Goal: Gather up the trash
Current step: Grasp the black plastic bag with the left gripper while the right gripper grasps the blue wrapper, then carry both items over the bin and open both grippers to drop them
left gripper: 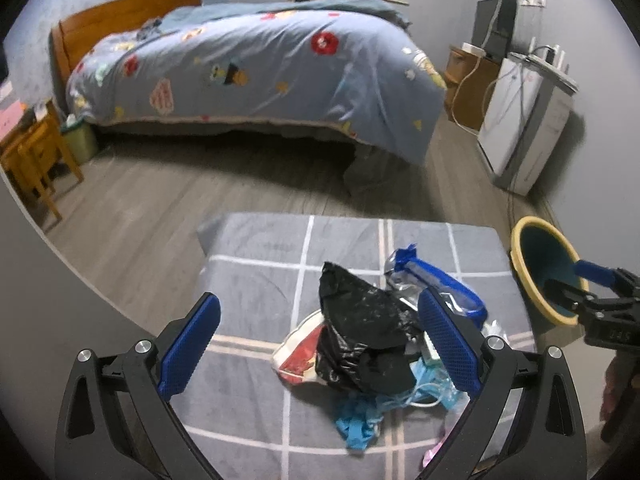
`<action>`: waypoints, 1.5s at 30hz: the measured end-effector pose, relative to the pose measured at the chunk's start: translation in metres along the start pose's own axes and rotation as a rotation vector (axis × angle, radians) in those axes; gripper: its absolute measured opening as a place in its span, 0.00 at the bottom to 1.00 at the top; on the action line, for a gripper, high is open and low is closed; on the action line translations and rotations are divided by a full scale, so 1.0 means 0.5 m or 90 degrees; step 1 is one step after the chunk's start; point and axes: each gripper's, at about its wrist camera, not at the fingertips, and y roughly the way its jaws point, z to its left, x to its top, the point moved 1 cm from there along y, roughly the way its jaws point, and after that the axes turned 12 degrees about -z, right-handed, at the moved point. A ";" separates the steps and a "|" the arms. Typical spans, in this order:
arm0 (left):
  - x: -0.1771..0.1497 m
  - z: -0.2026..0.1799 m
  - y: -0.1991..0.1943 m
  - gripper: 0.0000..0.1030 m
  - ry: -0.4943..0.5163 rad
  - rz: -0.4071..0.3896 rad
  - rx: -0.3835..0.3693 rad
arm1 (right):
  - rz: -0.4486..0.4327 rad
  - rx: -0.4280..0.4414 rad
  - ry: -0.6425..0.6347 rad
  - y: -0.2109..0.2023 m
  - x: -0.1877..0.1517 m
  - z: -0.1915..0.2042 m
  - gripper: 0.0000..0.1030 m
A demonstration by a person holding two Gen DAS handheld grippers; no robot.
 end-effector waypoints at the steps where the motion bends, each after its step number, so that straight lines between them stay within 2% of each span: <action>1: -0.004 0.006 0.007 0.95 -0.008 0.003 -0.001 | 0.012 -0.001 -0.006 0.023 0.000 0.003 0.95; 8: -0.041 0.013 0.071 0.95 0.020 0.047 0.003 | 0.066 0.012 -0.036 0.128 -0.011 0.025 0.95; 13: -0.069 -0.002 0.112 0.93 0.038 0.086 -0.025 | 0.094 0.028 -0.054 0.181 -0.015 0.046 0.94; 16: -0.079 -0.013 0.127 0.93 0.062 0.093 -0.035 | 0.113 0.033 -0.070 0.210 -0.017 0.058 0.84; 19: -0.091 -0.014 0.144 0.91 0.062 0.112 -0.046 | 0.135 0.045 -0.056 0.237 -0.019 0.056 0.68; 20: -0.097 -0.013 0.152 0.90 0.058 0.122 -0.052 | 0.143 0.055 -0.042 0.243 -0.020 0.054 0.59; 21: -0.101 -0.013 0.159 0.84 0.055 0.128 -0.059 | 0.151 0.068 -0.028 0.247 -0.021 0.052 0.53; 22: -0.104 -0.013 0.165 0.80 0.055 0.135 -0.061 | 0.152 0.074 -0.022 0.246 -0.022 0.053 0.52; 23: -0.109 -0.014 0.172 0.72 0.056 0.145 -0.064 | 0.151 0.079 -0.021 0.245 -0.020 0.054 0.48; 25: -0.115 -0.017 0.180 0.65 0.049 0.158 -0.080 | 0.146 0.087 -0.022 0.242 -0.017 0.056 0.40; 27: -0.114 -0.024 0.182 0.52 0.048 0.158 -0.095 | 0.142 0.089 -0.022 0.240 -0.015 0.056 0.31; 29: -0.108 -0.032 0.177 0.43 0.062 0.149 -0.098 | 0.136 0.088 -0.018 0.235 -0.011 0.053 0.21; 30: -0.105 -0.035 0.174 0.37 0.068 0.143 -0.099 | 0.132 0.090 -0.013 0.232 -0.008 0.051 0.19; 32: -0.094 -0.040 0.159 0.32 0.078 0.118 -0.097 | 0.122 0.093 -0.001 0.222 0.001 0.048 0.17; 34: -0.082 -0.046 0.147 0.15 0.083 0.100 -0.106 | 0.108 0.095 0.009 0.210 0.011 0.043 0.16; 35: -0.076 -0.049 0.142 0.10 0.087 0.093 -0.105 | 0.103 0.094 0.011 0.204 0.014 0.042 0.16; 40: -0.042 -0.061 0.113 0.08 0.094 0.051 -0.111 | 0.060 0.090 0.018 0.165 0.048 0.032 0.15; 45: 0.006 -0.079 0.073 0.06 0.090 -0.004 -0.125 | 0.006 0.086 0.060 0.105 0.094 -0.015 0.15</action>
